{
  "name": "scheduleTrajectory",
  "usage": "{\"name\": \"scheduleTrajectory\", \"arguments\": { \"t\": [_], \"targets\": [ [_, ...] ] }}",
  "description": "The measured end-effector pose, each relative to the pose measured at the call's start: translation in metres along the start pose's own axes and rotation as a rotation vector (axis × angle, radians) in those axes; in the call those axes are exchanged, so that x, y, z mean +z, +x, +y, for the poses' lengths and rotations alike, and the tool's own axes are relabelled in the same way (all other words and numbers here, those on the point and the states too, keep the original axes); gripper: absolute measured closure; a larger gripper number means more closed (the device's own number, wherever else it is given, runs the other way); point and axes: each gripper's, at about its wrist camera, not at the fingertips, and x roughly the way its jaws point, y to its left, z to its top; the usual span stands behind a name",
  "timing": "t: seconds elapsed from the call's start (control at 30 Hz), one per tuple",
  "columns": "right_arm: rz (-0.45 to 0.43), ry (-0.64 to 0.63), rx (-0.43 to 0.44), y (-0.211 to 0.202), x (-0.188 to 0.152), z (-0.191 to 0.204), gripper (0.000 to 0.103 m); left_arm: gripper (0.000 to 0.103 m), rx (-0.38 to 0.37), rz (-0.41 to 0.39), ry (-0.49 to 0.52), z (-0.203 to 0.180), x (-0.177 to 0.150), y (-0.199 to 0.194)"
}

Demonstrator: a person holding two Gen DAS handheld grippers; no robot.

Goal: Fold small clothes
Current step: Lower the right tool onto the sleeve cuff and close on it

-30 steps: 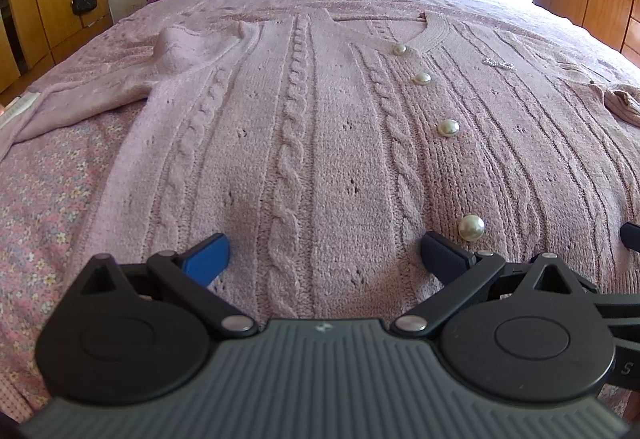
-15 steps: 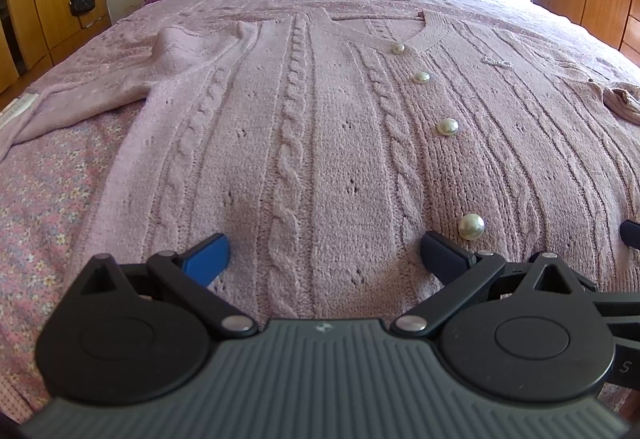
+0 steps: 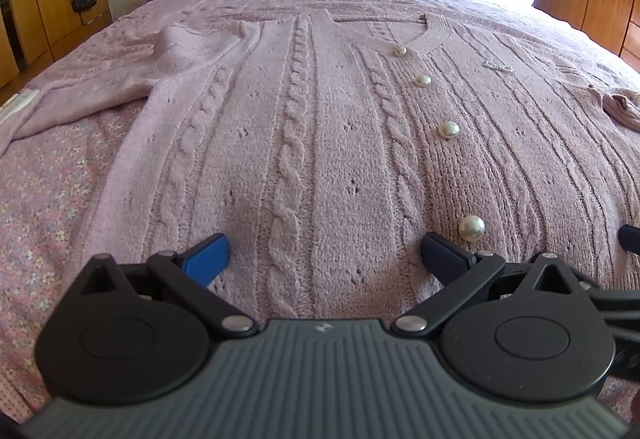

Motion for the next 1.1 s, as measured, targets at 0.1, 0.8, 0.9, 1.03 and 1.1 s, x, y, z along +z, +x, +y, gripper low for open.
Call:
{"name": "scheduleTrajectory", "arguments": {
  "t": [0.1,0.8,0.9,1.03,1.1],
  "targets": [
    [-0.002,0.087,0.028,-0.008,0.009,-0.015,0.0,0.0,-0.006,-0.006,0.003,0.001,0.0,-0.001],
    [-0.115,0.185,-0.245,0.053,0.134,-0.177,0.002,0.0,-0.031,-0.011,-0.026,0.012,0.013,-0.007],
    [-0.077,0.185,-0.254,0.076,0.137,-0.185,0.004,0.0,-0.025,-0.012,-0.015,0.012,0.009,-0.002],
    [0.002,0.201,-0.227,0.105,0.134,-0.195,0.008,0.0,-0.018,-0.023,-0.008,0.011,0.006,-0.001],
    [0.018,0.188,-0.239,0.114,0.129,-0.197,0.009,0.0,-0.019,-0.025,-0.009,0.012,0.006,-0.001]
  ]
}}
